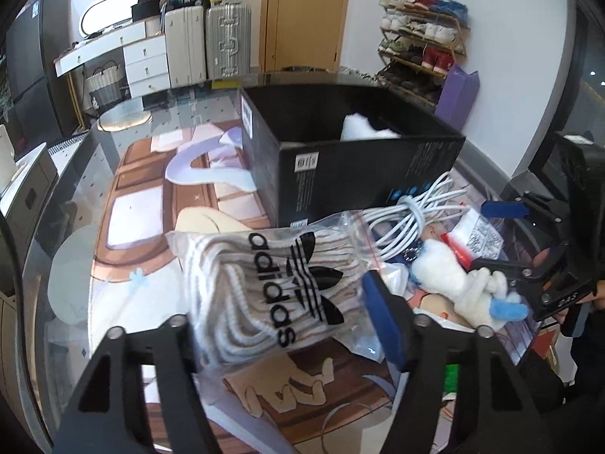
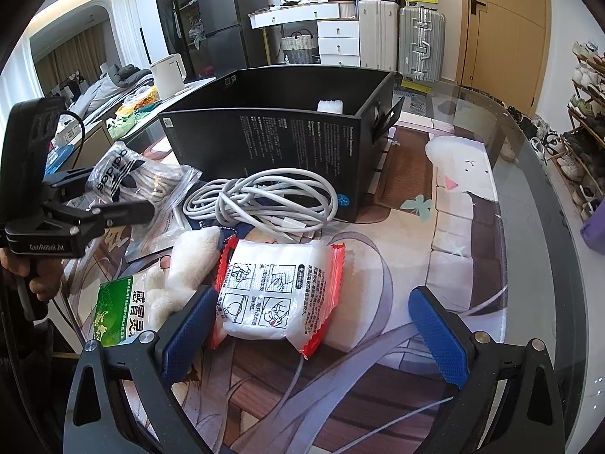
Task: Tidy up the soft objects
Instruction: 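Grasp the Adidas lace bag with the left tool, then lift the Adidas bag with the left tool while the right tool grasps the red-edged packet, then carry the Adidas bag and red-edged packet over the black box, then open both tools to release the bag and packet into the box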
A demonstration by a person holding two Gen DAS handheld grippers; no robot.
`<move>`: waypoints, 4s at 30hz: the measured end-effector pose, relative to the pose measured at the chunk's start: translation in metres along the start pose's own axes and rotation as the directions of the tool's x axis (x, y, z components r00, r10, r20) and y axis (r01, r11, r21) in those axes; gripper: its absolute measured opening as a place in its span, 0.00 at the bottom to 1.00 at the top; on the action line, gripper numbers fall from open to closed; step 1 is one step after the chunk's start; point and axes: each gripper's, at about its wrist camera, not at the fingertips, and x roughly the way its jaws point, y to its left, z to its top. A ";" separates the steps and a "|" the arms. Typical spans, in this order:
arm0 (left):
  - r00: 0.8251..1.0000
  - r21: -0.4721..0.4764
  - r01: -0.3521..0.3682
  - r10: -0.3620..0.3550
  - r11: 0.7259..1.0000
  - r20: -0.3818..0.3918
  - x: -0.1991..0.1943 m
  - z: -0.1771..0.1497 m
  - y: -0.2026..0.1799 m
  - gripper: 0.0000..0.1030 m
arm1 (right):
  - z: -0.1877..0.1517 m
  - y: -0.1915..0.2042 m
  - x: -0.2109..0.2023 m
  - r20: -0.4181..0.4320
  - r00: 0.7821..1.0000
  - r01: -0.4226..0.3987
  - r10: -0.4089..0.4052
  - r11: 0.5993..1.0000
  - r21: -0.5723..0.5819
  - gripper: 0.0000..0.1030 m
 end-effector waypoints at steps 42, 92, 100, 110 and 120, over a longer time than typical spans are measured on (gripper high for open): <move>0.961 0.000 0.113 -0.110 0.994 0.252 -0.075 0.020 -0.006 0.19 | 0.013 0.002 -0.062 0.173 0.984 -0.034 0.048 0.996 -0.081 0.51; 0.960 0.030 0.026 -0.034 0.999 0.276 -0.005 0.104 -0.030 0.19 | 0.111 0.008 -0.033 0.232 0.973 0.011 0.012 0.995 -0.097 0.50; 0.971 0.032 0.056 -0.062 0.998 0.229 0.019 0.110 -0.033 0.19 | 0.118 -0.001 -0.012 0.186 0.983 0.032 -0.010 0.993 -0.114 0.50; 0.982 0.004 0.092 -0.091 0.996 0.163 0.044 0.112 -0.032 0.19 | 0.126 -0.001 0.002 0.166 0.986 0.045 -0.019 0.988 -0.150 0.50; 0.989 0.021 0.073 -0.075 0.997 0.127 0.048 0.108 -0.038 0.22 | 0.128 0.003 0.009 0.143 0.990 0.009 0.017 0.984 -0.179 0.51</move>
